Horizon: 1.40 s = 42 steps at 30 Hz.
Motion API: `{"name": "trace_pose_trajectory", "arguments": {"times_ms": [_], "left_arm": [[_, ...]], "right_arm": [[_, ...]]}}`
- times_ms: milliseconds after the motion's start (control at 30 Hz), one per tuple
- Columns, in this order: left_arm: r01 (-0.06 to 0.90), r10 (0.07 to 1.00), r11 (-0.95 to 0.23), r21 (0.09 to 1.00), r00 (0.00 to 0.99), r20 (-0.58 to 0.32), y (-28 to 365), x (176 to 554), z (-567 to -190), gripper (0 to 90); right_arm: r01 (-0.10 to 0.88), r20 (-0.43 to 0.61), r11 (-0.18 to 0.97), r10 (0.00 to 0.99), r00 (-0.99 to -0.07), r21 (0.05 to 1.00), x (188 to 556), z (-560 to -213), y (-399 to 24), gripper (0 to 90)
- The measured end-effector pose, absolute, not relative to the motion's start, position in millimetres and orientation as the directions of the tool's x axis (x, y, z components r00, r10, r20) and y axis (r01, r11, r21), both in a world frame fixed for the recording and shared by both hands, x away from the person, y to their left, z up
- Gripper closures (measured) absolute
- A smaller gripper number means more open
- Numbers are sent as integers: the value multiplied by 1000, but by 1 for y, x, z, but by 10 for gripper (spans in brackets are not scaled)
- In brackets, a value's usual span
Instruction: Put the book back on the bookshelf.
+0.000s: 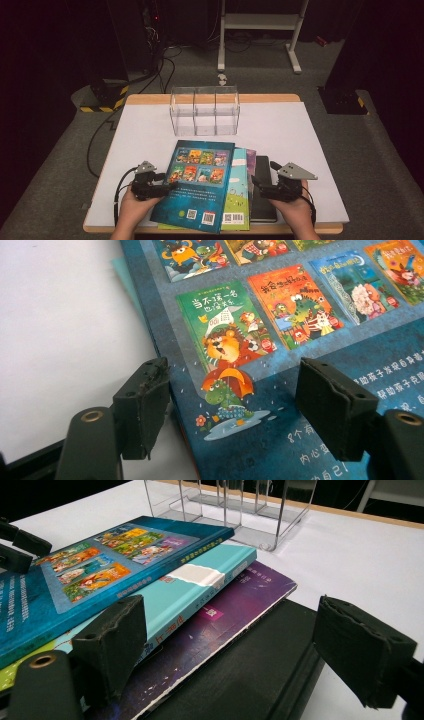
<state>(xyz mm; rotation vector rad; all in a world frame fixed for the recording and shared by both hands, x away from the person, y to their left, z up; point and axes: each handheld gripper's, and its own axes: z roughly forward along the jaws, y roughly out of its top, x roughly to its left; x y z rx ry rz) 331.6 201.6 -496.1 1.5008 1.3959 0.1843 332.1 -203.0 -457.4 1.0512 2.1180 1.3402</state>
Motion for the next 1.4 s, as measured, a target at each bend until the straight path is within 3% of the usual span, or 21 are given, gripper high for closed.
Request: {"name": "trace_pose_trajectory", "arguments": {"times_ms": [267,1067,1400], "left_arm": [[646,786,173,744,365,-500,181,327,-491,306],[617,711,122,778,492,-502,140,313,-486,324],[634,696,135,762,486,-528,143,316,-488,309]], "right_arm": [[407,84,228,780,-620,884,332,-458,-200,67],[496,186,198,762,-621,845,333,-465,-191,69],[511,196,215,748,-634,832,331,-464,-186,200]]}}
